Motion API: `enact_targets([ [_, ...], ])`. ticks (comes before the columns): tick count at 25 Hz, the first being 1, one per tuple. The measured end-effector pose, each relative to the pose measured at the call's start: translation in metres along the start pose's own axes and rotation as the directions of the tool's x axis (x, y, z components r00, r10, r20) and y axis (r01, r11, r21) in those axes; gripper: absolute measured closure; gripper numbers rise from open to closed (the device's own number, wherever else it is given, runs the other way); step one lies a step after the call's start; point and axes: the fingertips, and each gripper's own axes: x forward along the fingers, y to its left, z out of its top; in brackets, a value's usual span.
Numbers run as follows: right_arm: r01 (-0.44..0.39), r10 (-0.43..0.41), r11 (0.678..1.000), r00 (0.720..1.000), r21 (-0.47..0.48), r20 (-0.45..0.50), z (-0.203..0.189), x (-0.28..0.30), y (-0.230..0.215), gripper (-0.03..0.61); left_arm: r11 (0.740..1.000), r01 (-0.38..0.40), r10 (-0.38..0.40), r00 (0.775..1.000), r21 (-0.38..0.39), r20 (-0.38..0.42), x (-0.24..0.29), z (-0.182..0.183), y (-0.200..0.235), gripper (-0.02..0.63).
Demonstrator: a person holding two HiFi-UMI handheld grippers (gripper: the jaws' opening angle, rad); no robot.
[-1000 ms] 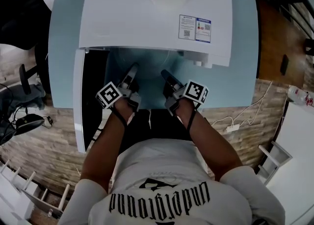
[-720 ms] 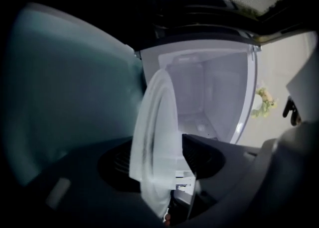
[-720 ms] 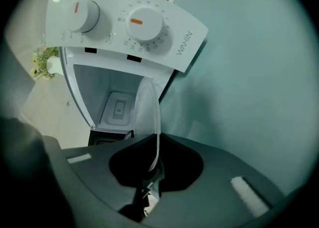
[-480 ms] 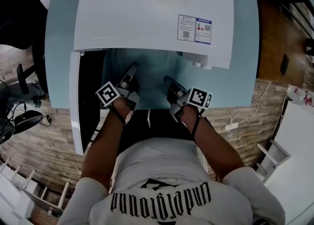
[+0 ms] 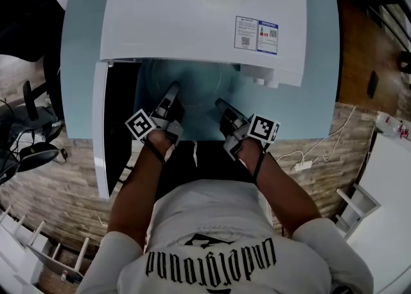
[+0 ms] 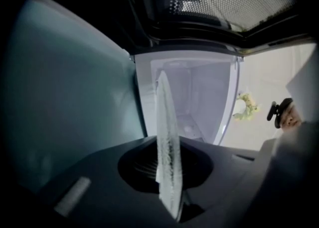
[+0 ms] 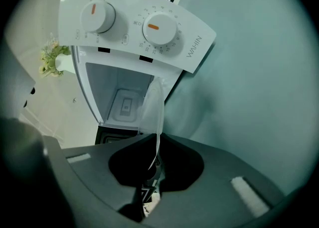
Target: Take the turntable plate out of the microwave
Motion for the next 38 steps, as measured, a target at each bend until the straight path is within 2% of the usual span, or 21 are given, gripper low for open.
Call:
enact_targets([
  [11,-0.023,0.023,0.999,1.0,-0.035,0.019,-0.028,-0.026,0.02,0.555,0.999,0.041,-0.041,0.999,-0.018,0.006,-0.032,-0.016,-0.024,0.535],
  [16,-0.033,0.037,0.998,0.997,-0.049,0.068,-0.045,-0.047,0.029,0.555,0.998,0.066,-0.066,0.998,-0.015,-0.022,-0.047,-0.029,-0.038,0.535],
  [21,-0.048,0.053,0.998,0.992,-0.048,0.118,-0.066,-0.074,0.04,0.555,0.995,0.08,-0.082,0.996,-0.053,-0.043,-0.067,-0.048,-0.056,0.535],
  [27,-0.086,0.107,0.988,0.979,-0.128,0.173,-0.088,-0.11,0.072,0.554,0.991,0.107,-0.114,0.99,-0.085,-0.08,-0.09,-0.069,-0.092,0.535],
  [34,-0.111,0.141,0.981,0.971,-0.16,0.194,-0.107,-0.147,0.101,0.554,0.987,0.158,-0.161,0.978,-0.036,-0.13,-0.107,-0.086,-0.141,0.536],
  [38,-0.129,0.163,0.973,0.971,-0.192,0.173,-0.111,-0.165,0.119,0.552,0.988,0.157,-0.157,0.981,-0.013,-0.116,-0.117,-0.095,-0.161,0.537],
])
